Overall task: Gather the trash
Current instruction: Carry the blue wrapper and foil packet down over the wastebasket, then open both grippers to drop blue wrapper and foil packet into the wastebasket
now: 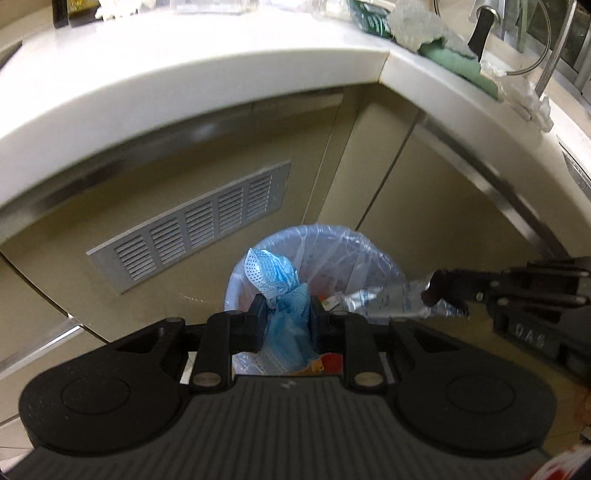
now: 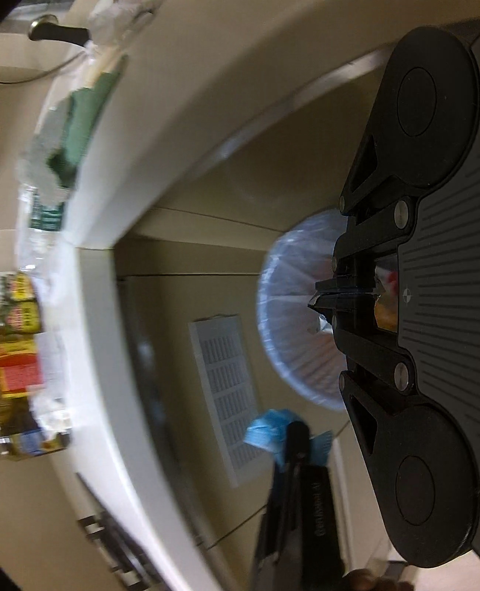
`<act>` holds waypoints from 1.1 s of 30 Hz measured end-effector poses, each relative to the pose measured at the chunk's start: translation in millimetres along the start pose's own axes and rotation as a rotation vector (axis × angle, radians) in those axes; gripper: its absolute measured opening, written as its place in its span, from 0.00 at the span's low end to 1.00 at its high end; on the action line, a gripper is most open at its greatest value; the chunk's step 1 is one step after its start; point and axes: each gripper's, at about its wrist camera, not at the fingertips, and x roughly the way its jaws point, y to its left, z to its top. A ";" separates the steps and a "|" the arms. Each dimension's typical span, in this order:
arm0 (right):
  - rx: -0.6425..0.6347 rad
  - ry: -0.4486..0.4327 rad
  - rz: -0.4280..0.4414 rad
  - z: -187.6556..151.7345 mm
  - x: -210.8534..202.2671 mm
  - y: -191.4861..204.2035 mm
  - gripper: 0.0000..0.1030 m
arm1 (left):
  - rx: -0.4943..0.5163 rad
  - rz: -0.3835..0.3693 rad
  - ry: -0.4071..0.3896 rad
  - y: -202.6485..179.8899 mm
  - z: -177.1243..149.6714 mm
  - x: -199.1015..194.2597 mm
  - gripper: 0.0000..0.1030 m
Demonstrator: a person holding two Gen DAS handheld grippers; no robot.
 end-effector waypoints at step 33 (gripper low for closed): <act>0.137 0.162 -0.038 -24.3 59.9 -26.9 0.43 | 0.001 -0.042 0.104 -1.8 -5.2 55.4 0.22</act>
